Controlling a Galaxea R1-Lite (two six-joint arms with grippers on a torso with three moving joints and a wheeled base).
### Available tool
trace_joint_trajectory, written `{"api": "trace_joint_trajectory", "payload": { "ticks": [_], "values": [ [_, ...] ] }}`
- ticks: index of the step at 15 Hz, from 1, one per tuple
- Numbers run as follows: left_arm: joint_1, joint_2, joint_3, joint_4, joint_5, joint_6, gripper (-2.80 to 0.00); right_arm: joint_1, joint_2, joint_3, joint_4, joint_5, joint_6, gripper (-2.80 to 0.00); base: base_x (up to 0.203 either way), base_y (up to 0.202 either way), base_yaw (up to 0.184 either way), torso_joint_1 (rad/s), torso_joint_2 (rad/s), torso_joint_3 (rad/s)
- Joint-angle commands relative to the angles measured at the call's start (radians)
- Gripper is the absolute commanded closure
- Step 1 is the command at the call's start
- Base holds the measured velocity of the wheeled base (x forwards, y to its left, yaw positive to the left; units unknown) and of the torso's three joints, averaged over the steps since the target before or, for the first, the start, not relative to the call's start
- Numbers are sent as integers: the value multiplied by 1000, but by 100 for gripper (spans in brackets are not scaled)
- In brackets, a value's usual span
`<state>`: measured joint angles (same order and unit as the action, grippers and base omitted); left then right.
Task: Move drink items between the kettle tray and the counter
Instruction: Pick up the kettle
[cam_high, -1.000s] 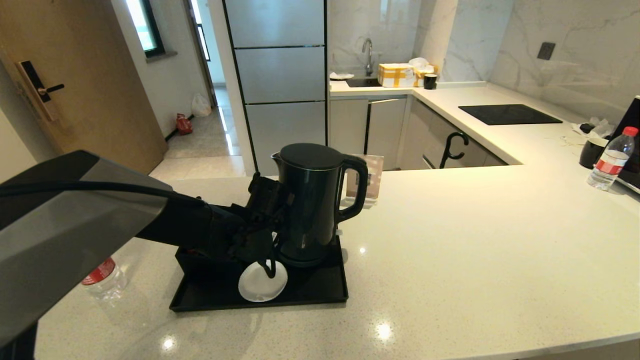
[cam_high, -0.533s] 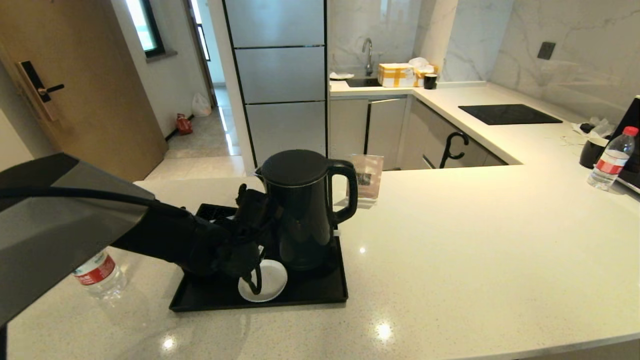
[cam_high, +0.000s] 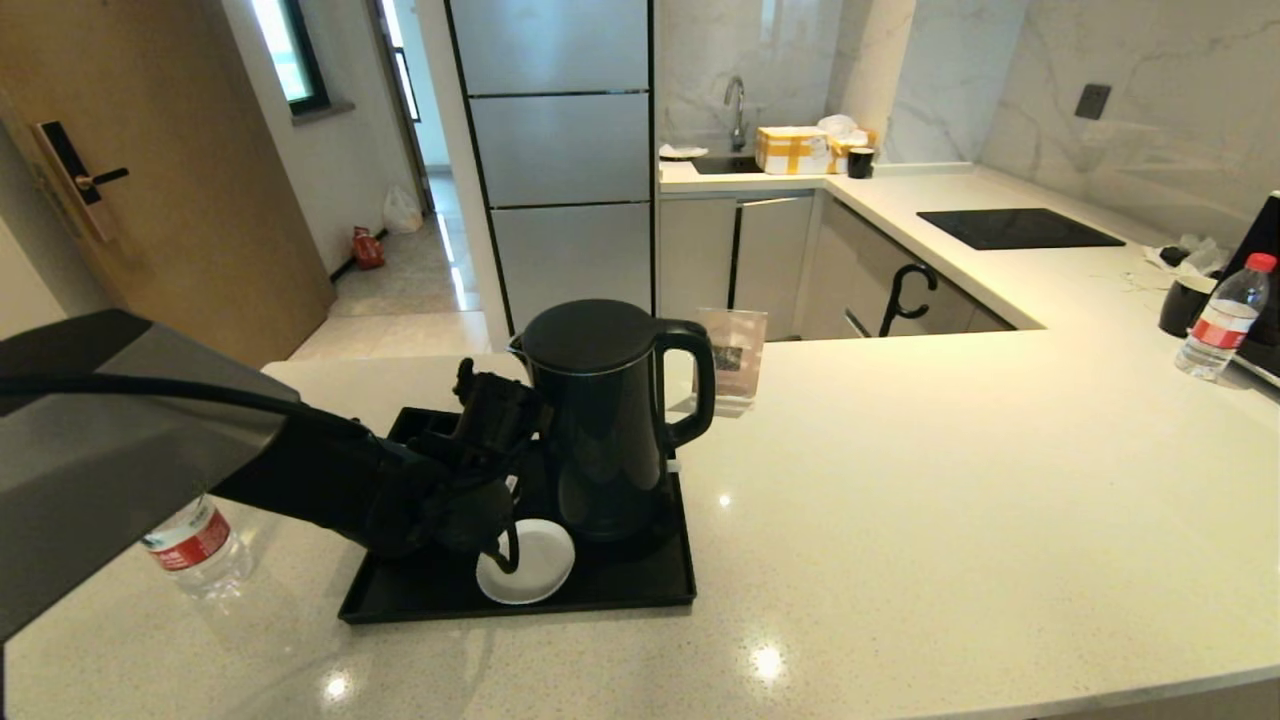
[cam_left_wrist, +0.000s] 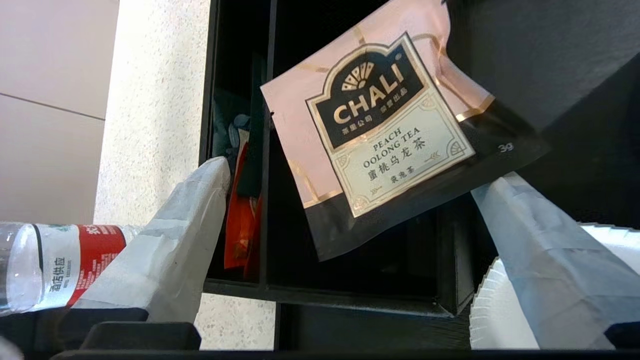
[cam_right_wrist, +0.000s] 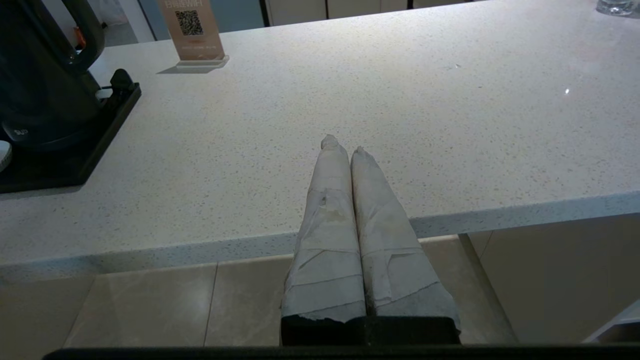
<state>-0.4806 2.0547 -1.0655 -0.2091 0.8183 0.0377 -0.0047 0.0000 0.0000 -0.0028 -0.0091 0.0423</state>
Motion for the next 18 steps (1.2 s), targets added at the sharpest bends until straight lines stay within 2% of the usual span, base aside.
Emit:
{"api": "trace_joint_trajectory", "payload": {
  "ticks": [1, 3, 14, 18],
  "values": [
    [0, 4, 0, -7, 3, 0, -280, 0, 0, 0, 0, 0, 1, 0, 0, 0, 0, 0, 0, 0],
    [-1, 28, -1, -68, -10, -3, -280, -1, 0, 0, 0, 0, 1, 0, 0, 0, 0, 0, 0, 0],
    [-9, 67, -14, -76, -11, -3, -280, 0, 0, 0, 0, 0, 1, 0, 0, 0, 0, 0, 0, 0],
    [-10, 60, -26, -119, -11, 5, -280, 0, 0, 0, 0, 0, 1, 0, 0, 0, 0, 0, 0, 0]
  ]
}}
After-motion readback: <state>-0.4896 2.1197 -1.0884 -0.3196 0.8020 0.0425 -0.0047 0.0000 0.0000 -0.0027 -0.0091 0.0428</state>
